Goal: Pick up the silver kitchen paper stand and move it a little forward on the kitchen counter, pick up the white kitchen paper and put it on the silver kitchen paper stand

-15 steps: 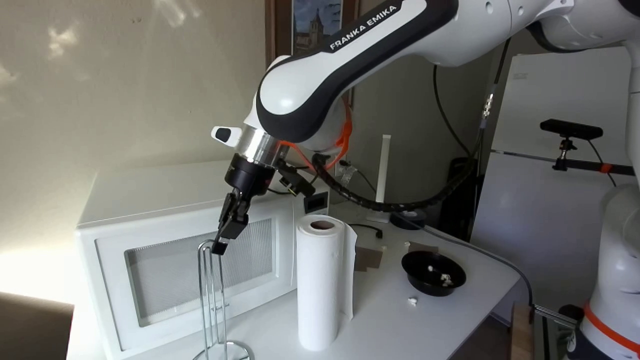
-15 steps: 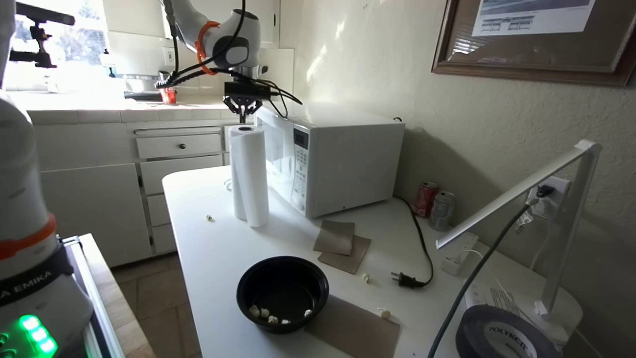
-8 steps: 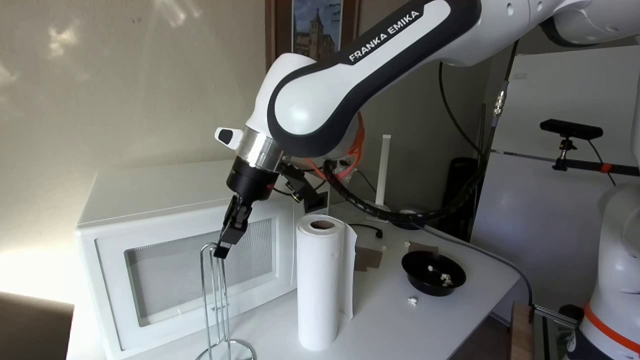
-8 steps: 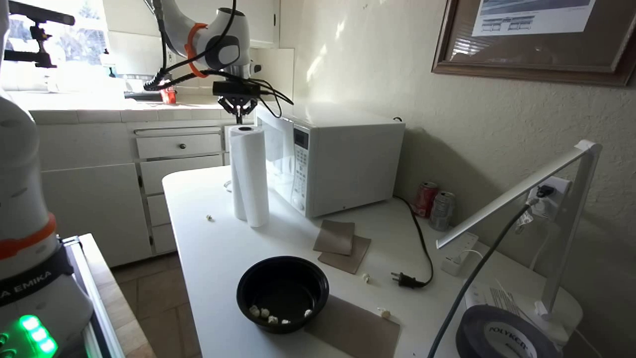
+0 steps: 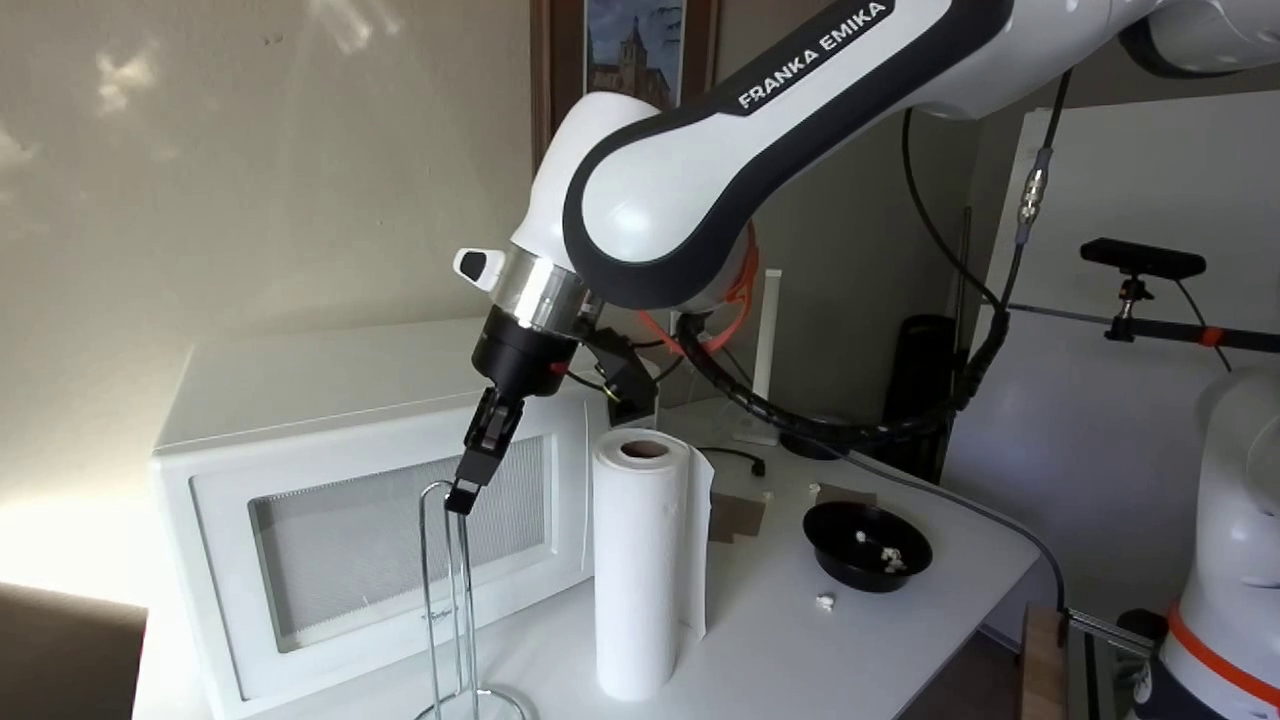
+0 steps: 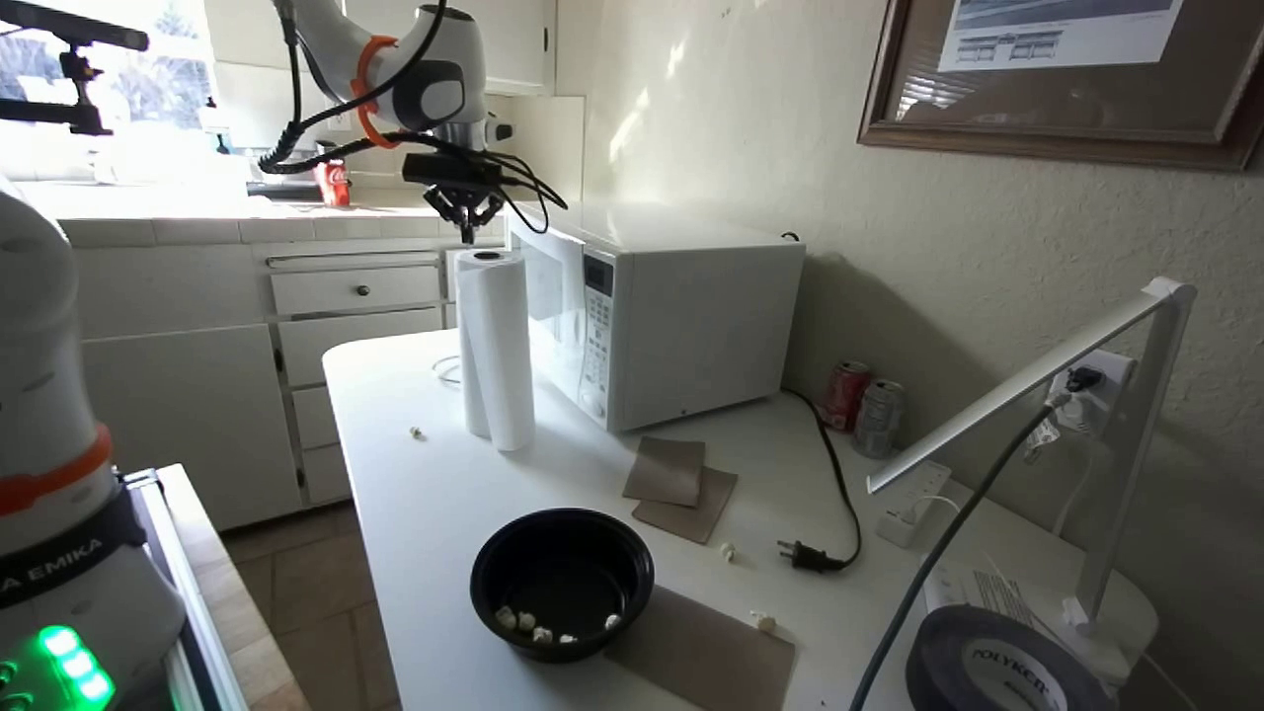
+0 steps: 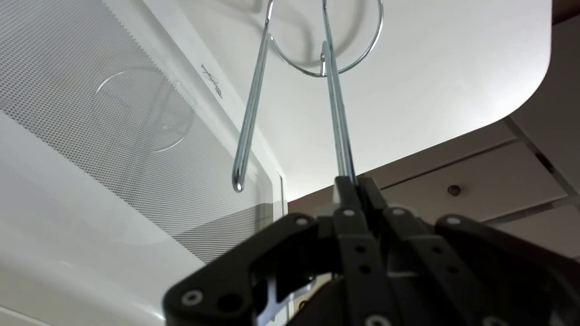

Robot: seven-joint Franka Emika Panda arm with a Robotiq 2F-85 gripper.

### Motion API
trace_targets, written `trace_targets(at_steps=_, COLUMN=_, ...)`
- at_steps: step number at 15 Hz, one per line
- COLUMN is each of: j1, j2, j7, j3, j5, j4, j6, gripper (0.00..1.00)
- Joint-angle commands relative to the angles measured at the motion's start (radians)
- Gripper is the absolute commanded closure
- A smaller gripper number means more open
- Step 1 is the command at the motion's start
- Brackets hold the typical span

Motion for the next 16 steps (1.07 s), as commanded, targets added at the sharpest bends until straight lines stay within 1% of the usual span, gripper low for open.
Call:
trace_targets(at_steps=1, j1=0.013, j2=-0.049, j7=0.077, j3=0.003, j5=-0.022, j4=-0.045, j6=0.002, gripper=0.98)
trace_targets(at_steps=16, j1=0.055, j2=-0.107, j7=0.27, j3=0.002, j5=-0.094, j4=-0.107, j6=-0.007, gripper=0.98)
